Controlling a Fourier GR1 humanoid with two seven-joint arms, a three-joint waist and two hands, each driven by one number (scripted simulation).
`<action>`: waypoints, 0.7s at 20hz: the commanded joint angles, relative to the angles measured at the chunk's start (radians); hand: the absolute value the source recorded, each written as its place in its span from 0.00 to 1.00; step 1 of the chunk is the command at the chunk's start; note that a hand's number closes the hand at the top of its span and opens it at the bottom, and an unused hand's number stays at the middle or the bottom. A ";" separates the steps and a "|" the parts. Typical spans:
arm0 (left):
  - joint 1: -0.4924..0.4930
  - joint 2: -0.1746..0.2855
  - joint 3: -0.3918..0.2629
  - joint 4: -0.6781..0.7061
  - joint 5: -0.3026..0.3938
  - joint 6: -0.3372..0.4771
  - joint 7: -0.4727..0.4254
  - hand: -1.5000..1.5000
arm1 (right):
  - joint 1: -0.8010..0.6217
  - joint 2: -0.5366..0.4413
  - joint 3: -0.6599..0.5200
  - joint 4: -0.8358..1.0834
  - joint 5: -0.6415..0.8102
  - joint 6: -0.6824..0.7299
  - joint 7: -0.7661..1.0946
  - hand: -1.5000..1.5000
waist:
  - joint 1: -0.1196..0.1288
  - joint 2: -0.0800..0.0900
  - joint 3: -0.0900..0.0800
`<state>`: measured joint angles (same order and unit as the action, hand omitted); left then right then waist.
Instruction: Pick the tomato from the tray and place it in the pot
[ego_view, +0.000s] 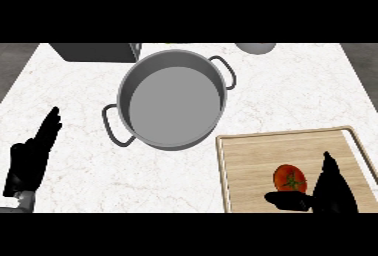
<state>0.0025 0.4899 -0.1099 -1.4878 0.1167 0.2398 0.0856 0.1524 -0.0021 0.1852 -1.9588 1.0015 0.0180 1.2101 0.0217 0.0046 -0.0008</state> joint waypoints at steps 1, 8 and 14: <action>0.059 -0.008 0.005 -0.052 -0.010 0.007 0.002 0.50 | -0.064 0.002 -0.039 0.062 -0.022 0.052 0.173 0.00 | -0.008 -0.005 0.001; 0.012 0.009 0.064 0.032 0.016 -0.056 -0.020 0.50 | -0.159 0.002 -0.098 0.236 -0.032 -0.004 0.136 0.00 | -0.015 -0.002 0.001; 0.047 0.014 0.075 -0.071 -0.012 -0.050 0.029 0.50 | -0.116 0.002 -0.055 0.207 -0.036 -0.004 0.145 0.00 | -0.015 -0.006 0.001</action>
<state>0.0139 0.4867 -0.0584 -1.5041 0.1027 0.2068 0.1044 0.0548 -0.0023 0.1262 -1.7636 0.9697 0.0249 1.1877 0.0046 0.0005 -0.0001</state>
